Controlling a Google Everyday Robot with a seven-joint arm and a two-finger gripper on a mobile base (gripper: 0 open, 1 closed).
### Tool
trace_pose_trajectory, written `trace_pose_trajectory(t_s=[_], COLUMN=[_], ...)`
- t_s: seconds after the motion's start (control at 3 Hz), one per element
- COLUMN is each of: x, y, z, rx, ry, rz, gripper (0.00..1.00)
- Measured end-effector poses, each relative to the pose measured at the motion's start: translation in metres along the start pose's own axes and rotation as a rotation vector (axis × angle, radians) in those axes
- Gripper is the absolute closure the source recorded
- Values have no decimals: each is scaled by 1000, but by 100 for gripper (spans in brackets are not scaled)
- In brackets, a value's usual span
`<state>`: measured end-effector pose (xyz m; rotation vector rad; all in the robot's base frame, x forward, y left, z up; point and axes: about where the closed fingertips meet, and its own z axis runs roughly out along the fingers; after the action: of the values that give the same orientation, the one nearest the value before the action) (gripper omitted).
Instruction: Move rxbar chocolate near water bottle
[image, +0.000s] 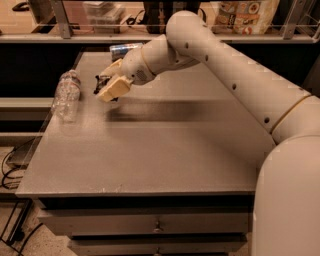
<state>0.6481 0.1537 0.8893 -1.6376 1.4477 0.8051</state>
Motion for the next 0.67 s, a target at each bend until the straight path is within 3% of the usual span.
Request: trace_pose_trajectory(t_s=[0.33,0.67], x=[6,13], y=[7,12], z=[31,58], rx=[-73,-130], ry=[-23,-41], rz=[16,45], gripper=[88,67])
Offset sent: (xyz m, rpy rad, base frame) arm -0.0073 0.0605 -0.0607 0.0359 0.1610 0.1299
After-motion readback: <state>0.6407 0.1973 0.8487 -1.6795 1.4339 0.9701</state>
